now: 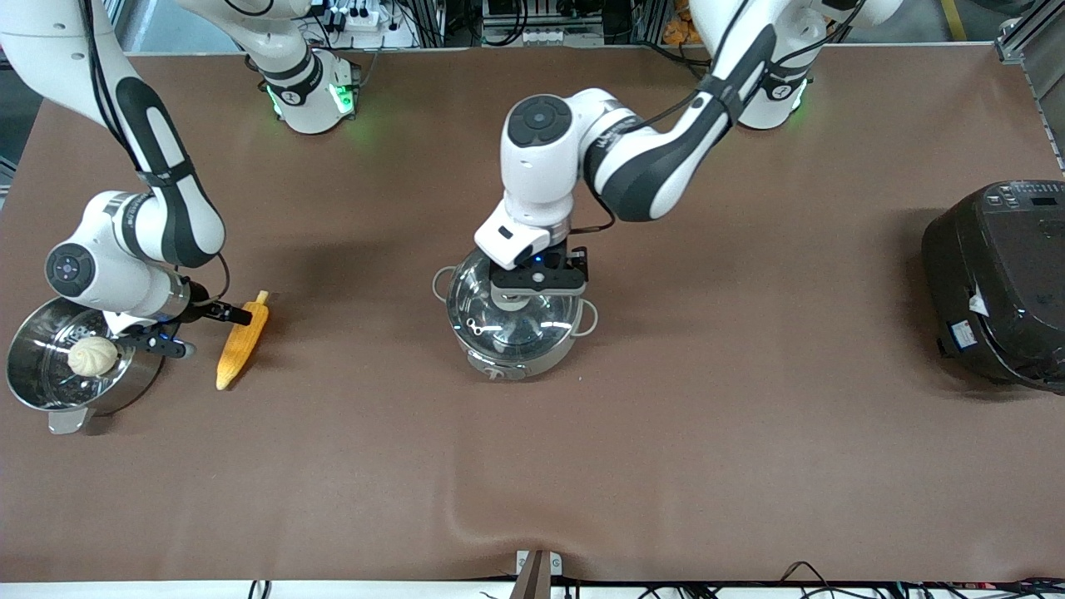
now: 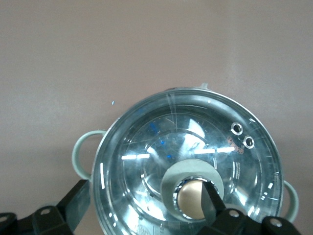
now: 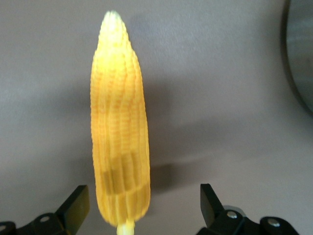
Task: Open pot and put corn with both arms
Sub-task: 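Grasp the lid knob with the left gripper while the right gripper grasps the corn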
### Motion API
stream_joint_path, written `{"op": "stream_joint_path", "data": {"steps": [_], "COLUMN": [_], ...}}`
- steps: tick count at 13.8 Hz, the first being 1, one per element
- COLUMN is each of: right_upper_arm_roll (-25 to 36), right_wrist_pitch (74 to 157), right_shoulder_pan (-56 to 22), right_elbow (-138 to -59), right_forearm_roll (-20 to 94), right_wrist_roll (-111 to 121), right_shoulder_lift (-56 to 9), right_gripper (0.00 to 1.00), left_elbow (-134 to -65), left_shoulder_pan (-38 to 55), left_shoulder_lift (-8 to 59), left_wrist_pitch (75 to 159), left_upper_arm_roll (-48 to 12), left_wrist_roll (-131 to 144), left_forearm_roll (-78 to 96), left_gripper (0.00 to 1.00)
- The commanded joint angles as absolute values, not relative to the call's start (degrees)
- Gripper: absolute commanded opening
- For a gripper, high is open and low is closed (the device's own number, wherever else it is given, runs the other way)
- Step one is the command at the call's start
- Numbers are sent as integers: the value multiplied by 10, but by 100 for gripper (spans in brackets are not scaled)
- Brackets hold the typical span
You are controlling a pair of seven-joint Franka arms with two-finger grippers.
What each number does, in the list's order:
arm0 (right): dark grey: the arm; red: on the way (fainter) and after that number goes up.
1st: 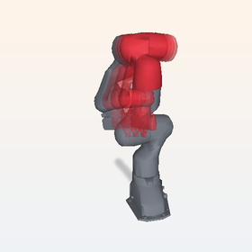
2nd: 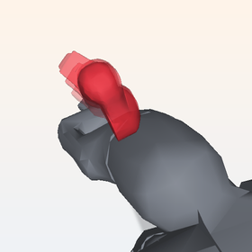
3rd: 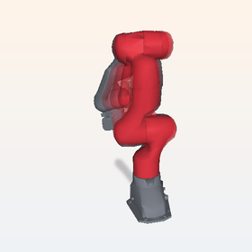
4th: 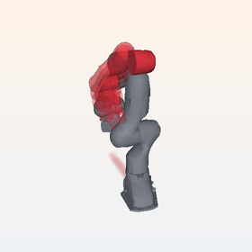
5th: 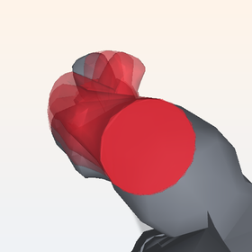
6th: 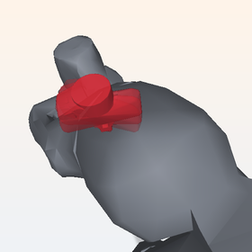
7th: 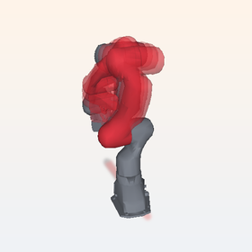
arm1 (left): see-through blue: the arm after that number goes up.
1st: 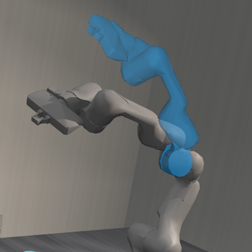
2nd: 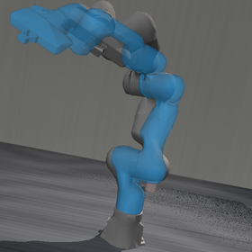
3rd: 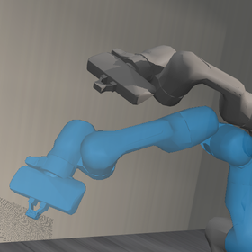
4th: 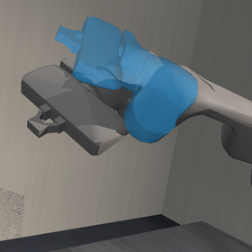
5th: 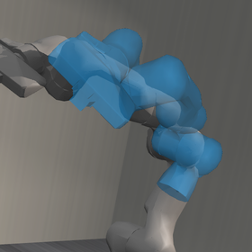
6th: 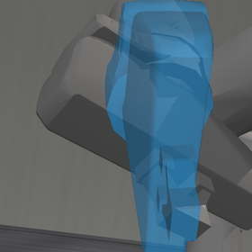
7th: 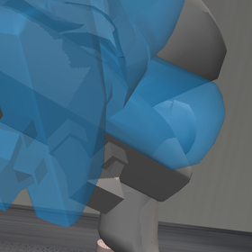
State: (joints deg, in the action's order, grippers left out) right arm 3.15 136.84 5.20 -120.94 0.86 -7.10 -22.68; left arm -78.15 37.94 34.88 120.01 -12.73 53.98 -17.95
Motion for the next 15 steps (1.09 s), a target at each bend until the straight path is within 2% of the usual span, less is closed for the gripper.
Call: {"op": "stream_joint_path", "data": {"steps": [1,2,3,6,8,9,10,11,13,15], "right_upper_arm_roll": [24,24,24,24,24,24,24,24,23,23], "right_wrist_pitch": [1397,1398,1397,1405,1407,1407,1407,1407,1397,1386], "right_shoulder_pan": [58,56,56,60,58,55,55,55,48,39], "right_elbow": [-1199,-1198,-1198,-1194,-1190,-1187,-1187,-1184,-1170,-1166], "right_forearm_roll": [11,11,11,16,16,16,16,16,15,14], "right_wrist_roll": [-83,-84,-84,-84,-84,-84,-84,-82,-75,-62], "right_shoulder_lift": [-251,-252,-253,-271,-272,-275,-276,-276,-270,-255], "right_gripper": [100,100,92,89,83,79,69,52,23,5], "left_elbow": [-764,-764,-764,-764,-764,-764,-764,-764,-766,-766], "left_shoulder_pan": [407,411,416,417,417,417,417,417,417,417], "left_shoulder_lift": [373,377,381,392,394,394,395,394,395,395], "left_wrist_pitch": [1224,1229,1238,1254,1259,1261,1261,1261,1261,1261], "left_upper_arm_roll": [-118,-118,-118,-118,-119,-120,-120,-120,-120,-120], "left_wrist_roll": [582,591,595,605,619,636,662,670,674,676], "left_forearm_roll": [-222,-229,-235,-236,-236,-235,-234,-232,-231,-230], "left_gripper": [100,100,100,100,100,96,52,1,0,0]}}
